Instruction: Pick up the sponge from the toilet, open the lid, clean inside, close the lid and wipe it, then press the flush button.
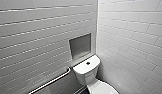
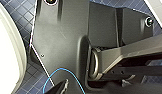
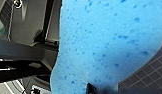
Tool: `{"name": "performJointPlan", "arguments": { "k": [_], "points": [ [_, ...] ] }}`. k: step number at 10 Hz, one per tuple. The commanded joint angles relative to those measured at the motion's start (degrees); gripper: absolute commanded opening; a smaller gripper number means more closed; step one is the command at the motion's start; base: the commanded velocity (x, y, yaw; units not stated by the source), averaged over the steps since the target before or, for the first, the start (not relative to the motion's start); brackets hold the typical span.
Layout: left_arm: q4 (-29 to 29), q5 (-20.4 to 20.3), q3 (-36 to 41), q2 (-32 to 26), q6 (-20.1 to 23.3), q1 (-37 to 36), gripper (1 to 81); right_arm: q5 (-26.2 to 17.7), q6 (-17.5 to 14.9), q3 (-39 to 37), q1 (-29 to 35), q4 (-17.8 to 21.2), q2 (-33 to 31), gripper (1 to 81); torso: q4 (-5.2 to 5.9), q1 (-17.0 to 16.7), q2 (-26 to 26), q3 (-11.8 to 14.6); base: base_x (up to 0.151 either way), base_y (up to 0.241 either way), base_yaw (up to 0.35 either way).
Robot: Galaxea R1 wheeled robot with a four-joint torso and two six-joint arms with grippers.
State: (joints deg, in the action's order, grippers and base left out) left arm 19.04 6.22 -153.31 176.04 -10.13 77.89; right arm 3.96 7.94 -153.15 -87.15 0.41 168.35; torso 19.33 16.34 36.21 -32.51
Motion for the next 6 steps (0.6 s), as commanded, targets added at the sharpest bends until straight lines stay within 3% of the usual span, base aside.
{"name": "performJointPlan", "arguments": {
  "k": [1,6],
  "points": [
    [-0.6,3.5,0.1,-0.3,0.2,-2.1,81.1,-3.4,-0.5,0.1,1.0,0.6,0.4,1.0,0.0,0.0,0.0,0.0,0.0,0.0,0.0],
    [-0.6,3.4,0.1,-0.3,0.2,-2.0,81.1,-3.4,-0.5,0.1,0.9,0.6,0.4,1.0,0.0,0.0,0.0,0.0,0.0,0.0,0.0]
  ]
}}
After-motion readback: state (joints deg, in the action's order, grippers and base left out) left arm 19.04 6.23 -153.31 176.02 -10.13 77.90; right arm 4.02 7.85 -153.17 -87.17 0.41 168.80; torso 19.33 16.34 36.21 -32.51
